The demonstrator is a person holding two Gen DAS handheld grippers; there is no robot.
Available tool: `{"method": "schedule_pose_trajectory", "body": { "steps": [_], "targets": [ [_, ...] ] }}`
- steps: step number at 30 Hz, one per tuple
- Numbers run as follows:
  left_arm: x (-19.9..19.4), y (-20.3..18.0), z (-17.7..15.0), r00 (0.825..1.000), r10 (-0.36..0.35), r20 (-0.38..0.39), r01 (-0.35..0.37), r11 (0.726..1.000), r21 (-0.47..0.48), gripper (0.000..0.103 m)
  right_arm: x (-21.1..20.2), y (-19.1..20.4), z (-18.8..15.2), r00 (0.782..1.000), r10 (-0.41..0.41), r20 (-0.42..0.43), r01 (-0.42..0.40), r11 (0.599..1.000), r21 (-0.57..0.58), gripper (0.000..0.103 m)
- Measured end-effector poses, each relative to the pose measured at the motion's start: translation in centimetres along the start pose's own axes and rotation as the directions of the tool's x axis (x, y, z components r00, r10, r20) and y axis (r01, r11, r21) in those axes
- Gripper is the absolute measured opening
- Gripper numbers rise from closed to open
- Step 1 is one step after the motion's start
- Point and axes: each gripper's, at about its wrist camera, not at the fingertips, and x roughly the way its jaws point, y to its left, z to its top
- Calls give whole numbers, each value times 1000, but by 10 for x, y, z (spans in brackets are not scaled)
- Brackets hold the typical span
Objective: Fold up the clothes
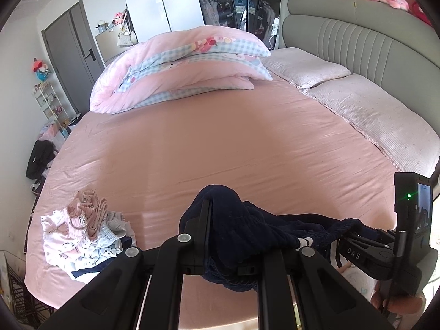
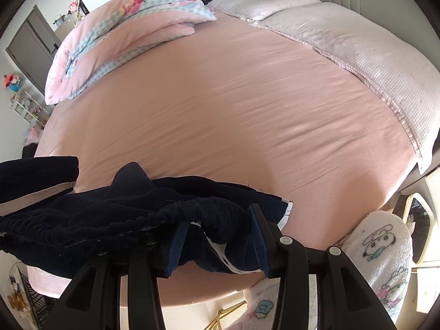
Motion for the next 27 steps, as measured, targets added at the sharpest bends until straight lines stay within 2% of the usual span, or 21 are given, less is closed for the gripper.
{"method": "schedule_pose_trajectory", "body": {
  "steps": [5,9,14,16,18,19,22,27],
  "targets": [
    [2,7,-1,1000,-3,-14,3,1000,-24,11,15,0,0,997,-72,-25,72,997,7,43],
    [5,17,-1,1000,-16,-27,15,998,-57,11,22,-4,-3,994,-94,-52,94,995,10,43],
    [11,27,-3,999,-6,-47,2,997,-81,11,20,0,-5,989,-139,-43,138,990,-34,43],
    [14,31,-5,998,0,-59,-6,996,-89,11,16,3,-5,988,-149,-29,148,988,-52,43],
    [17,34,-6,997,6,-71,-13,995,-98,11,8,5,-5,991,-135,-4,135,989,-61,32],
    [17,36,-6,997,9,-74,-17,994,-104,11,3,7,-4,993,-119,7,119,991,-65,23],
    [16,43,-6,997,31,-74,-39,992,-118,11,-14,13,0,993,-108,43,111,991,-71,23],
    [11,54,-3,998,25,-60,-34,989,-144,11,-42,20,11,989,-87,123,97,992,-77,23]
  ]
}}
